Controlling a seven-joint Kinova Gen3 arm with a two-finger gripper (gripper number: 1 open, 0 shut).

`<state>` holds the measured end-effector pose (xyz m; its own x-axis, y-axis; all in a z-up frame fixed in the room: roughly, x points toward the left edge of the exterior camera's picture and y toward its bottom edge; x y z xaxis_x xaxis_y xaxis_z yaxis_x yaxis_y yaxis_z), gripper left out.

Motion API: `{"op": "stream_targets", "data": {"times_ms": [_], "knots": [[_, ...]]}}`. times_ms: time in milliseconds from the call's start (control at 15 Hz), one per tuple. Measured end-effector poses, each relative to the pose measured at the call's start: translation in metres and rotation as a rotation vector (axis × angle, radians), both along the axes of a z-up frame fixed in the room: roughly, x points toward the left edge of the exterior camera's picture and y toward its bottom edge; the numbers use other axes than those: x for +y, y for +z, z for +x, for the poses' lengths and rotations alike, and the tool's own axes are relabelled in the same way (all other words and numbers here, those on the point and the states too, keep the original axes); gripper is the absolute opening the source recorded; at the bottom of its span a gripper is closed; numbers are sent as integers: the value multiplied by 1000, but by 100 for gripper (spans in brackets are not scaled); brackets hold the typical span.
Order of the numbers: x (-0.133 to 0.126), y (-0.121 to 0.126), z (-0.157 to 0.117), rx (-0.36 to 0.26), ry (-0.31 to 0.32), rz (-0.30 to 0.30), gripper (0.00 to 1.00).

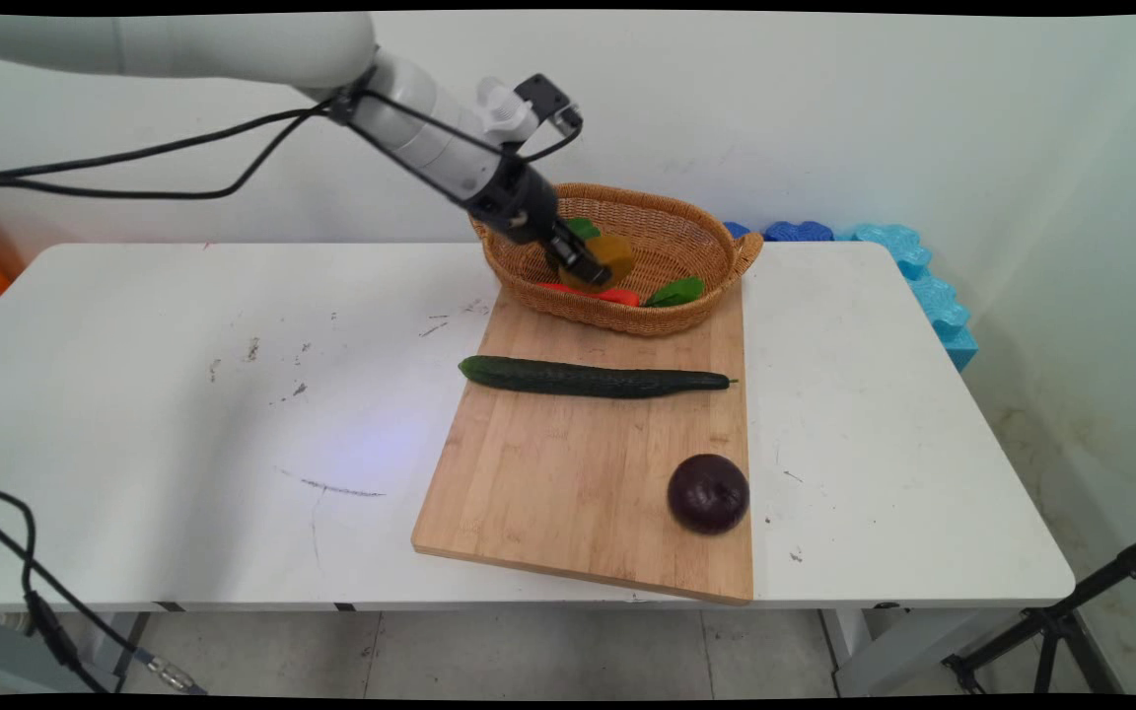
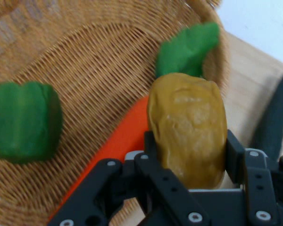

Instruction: Place the picked object in the vegetable basket

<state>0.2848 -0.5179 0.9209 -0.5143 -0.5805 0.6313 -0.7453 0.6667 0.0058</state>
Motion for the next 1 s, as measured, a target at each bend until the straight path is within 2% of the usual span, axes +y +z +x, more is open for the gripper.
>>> {"op": "stream_targets", "data": {"times_ms": [467, 933, 1000], "knots": [[-62, -18, -11, 29, 70, -31, 0], [-100, -43, -21, 36, 73, -39, 0], [-106, -48, -22, 36, 69, -40, 100]]}}
